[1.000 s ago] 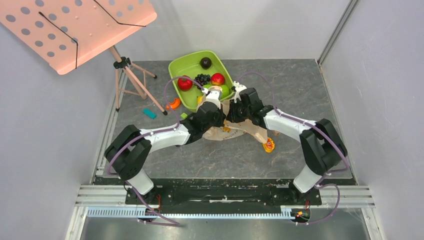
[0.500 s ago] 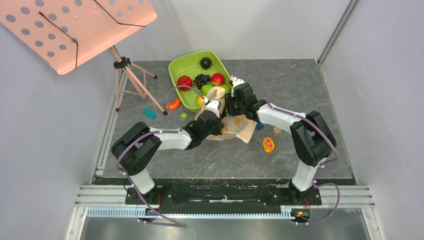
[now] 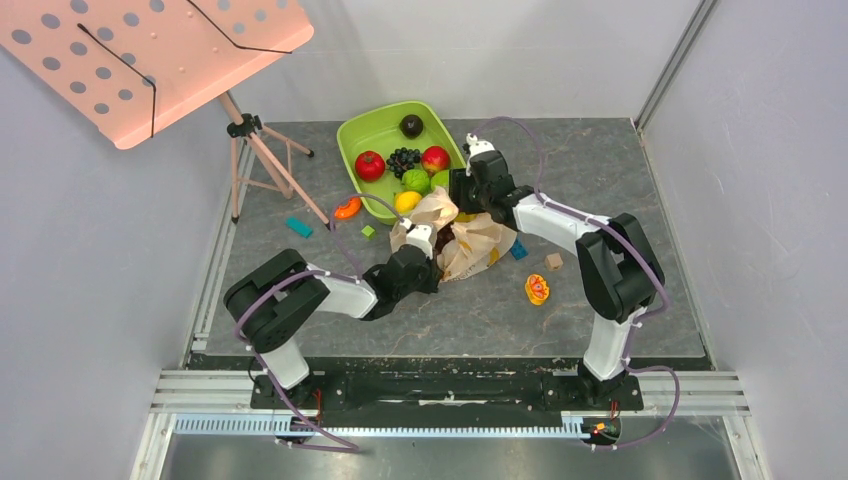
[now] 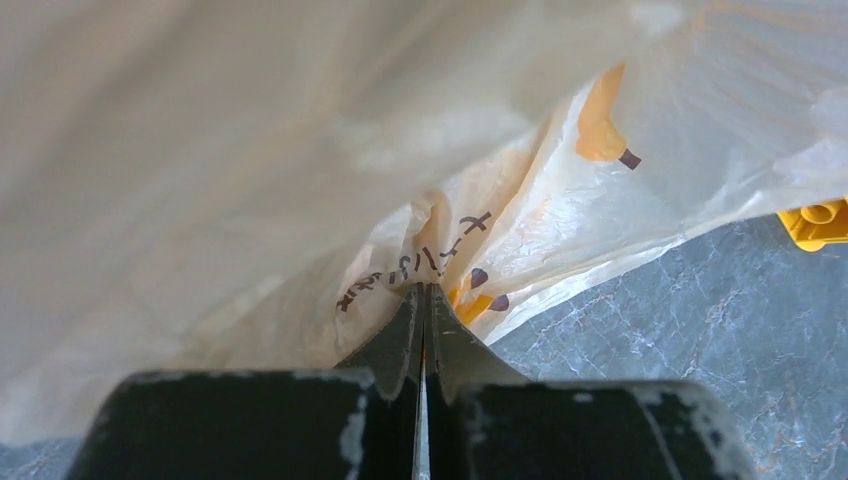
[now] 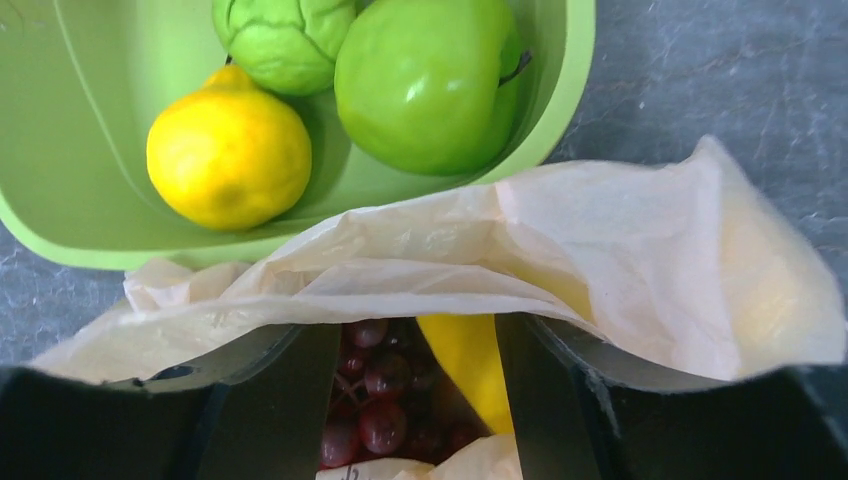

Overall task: Take the fake fruits out of the plastic bag
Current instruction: Adjust the plastic bag at the center of the board.

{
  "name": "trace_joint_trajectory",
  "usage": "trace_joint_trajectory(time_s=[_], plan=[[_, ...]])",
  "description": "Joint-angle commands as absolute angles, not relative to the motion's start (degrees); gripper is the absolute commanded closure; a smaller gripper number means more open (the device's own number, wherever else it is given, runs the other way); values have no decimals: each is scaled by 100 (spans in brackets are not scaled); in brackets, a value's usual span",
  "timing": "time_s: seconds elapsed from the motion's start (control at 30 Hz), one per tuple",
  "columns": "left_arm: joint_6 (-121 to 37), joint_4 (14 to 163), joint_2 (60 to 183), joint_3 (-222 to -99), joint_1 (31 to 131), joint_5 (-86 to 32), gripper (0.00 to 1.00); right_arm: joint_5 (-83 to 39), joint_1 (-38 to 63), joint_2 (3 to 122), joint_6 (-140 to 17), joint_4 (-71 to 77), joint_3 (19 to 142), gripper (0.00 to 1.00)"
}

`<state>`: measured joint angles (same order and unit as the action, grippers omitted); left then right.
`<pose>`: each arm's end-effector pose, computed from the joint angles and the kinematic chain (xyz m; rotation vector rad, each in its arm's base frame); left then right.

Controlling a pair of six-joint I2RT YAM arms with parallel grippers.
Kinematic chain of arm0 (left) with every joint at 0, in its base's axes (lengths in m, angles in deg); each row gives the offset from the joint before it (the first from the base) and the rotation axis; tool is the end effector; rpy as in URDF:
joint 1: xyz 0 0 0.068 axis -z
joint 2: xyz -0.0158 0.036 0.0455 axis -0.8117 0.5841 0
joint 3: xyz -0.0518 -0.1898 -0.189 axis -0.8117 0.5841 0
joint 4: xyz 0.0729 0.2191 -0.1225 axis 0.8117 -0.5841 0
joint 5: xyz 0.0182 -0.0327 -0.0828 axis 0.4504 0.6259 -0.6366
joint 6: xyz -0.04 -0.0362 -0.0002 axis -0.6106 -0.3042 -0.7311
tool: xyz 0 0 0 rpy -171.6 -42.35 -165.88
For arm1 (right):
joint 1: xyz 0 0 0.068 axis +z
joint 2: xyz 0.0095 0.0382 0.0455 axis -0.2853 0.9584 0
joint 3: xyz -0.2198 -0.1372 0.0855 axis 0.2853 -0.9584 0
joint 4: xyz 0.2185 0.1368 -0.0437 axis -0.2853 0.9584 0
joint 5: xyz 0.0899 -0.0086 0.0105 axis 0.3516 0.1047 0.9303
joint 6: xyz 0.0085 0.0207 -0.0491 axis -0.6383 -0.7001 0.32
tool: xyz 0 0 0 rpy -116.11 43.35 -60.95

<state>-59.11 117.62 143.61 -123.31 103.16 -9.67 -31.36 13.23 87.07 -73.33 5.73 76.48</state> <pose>0.2097 -0.2321 0.1253 0.2873 2.1739 -0.6273 0.3611 0.2053 0.2114 -0.1961 2.2557 0.4189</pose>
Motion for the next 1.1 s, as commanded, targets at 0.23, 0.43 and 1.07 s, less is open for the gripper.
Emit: trace_joint_trajectory(time_s=[0.23,0.43,1.07], plan=[[-6338,11803,14037,-11903,10655,-861,98,-2737,1164,8687,-6696,274,7776,36],[-6194,11125,13192,-12245,10655,-586,98,-1921,1168,8027,-6609,-203,6739,49],[-5541,10624,14366,-13926,10314,-420,98,-2157,1501,6574,-6663,-374,4374,76]])
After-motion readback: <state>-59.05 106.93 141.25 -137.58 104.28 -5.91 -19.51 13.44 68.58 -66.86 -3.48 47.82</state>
